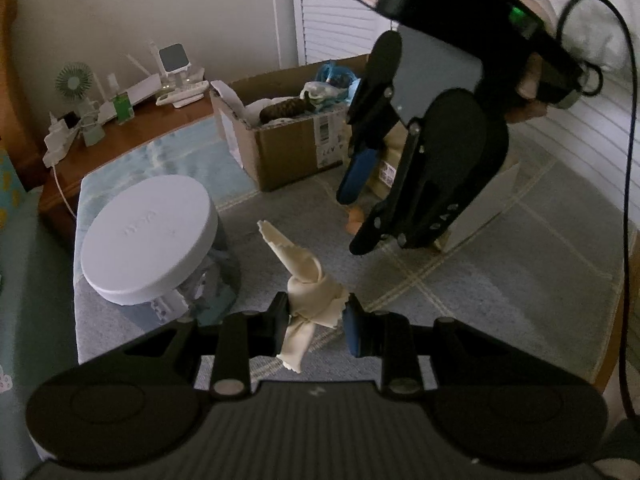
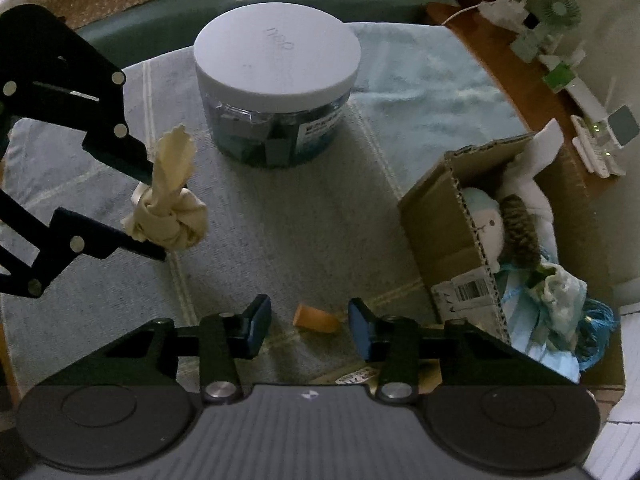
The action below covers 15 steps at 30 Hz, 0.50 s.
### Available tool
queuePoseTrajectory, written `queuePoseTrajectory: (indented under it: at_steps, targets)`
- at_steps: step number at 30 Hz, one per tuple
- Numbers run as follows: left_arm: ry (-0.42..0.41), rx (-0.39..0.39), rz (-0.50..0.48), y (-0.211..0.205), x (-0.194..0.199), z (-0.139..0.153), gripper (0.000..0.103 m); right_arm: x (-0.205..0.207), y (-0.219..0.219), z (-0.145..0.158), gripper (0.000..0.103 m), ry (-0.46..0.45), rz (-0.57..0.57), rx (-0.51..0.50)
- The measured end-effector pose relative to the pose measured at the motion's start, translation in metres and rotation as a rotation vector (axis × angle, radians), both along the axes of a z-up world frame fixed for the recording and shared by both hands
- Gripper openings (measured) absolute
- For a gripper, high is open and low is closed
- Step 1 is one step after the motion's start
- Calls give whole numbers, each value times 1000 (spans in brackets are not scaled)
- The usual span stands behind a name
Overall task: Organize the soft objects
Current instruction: 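Grasp the small orange piece with the right tool while the left tool holds the beige cloth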
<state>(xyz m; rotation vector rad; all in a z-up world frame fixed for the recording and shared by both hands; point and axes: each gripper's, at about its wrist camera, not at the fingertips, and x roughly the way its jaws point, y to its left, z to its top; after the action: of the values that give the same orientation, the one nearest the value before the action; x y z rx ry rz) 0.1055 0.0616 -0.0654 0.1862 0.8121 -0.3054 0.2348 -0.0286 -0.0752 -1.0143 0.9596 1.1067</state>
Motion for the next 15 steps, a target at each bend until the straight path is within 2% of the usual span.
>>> queuePoseTrajectory:
  at_steps: [8,10,15]
  targets:
    - [-5,0,-11,-1,-1,1,27,11,4,-2,36,38,-8,-31]
    - [-7,1,-11,-1,-1,1,27,11,3,-2,30,40,-14,-25]
    - [-1,7,-11,0,0,0,27,10,2,-2,28,17,-19,-15]
